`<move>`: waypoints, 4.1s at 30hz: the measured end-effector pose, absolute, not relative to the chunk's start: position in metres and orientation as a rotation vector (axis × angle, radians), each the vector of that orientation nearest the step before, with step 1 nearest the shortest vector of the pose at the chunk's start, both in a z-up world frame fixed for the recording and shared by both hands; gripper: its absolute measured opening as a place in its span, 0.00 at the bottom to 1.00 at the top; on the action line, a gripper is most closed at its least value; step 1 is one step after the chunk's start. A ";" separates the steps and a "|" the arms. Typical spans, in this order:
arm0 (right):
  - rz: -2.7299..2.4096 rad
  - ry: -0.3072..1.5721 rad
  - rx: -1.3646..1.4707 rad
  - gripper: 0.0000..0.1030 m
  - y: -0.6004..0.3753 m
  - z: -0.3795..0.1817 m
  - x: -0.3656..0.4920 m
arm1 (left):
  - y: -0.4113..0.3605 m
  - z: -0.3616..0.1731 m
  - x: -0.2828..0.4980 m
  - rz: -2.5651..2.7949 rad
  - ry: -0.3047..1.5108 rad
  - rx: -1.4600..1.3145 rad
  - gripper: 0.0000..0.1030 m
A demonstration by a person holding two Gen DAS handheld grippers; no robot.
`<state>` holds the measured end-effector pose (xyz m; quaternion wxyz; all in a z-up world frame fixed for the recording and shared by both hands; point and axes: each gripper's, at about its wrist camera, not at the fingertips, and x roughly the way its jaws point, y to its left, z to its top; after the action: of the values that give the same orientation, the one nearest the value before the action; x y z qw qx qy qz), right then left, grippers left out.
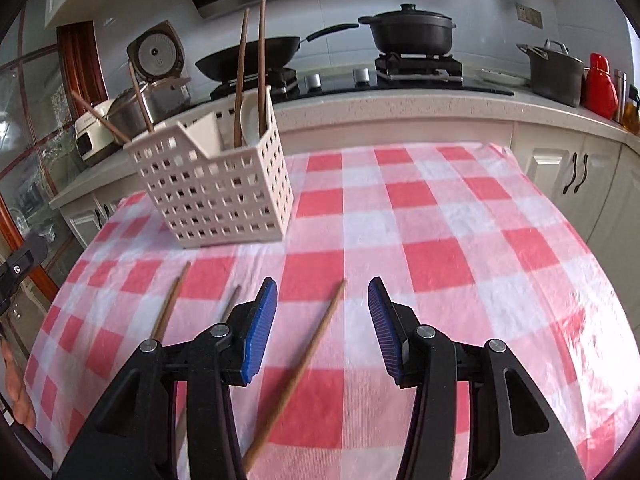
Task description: Organize utensils
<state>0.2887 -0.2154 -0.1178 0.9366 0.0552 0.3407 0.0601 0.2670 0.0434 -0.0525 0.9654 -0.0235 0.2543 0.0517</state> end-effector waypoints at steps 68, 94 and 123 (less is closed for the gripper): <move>0.115 0.888 0.070 0.09 -0.201 -0.152 0.302 | -0.015 -0.144 0.339 -0.023 0.886 0.026 0.17; 0.185 0.738 0.121 0.07 -0.208 -0.111 0.276 | 0.010 -0.088 0.290 -0.077 0.732 -0.063 0.06; 0.220 0.551 0.102 0.07 -0.206 -0.054 0.232 | 0.025 -0.089 0.281 -0.061 0.786 -0.075 0.19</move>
<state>0.2319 -0.2064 -0.0539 0.9550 0.0502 0.2715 0.1085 0.2811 0.0248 -0.0886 0.9226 -0.0366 0.3829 -0.0296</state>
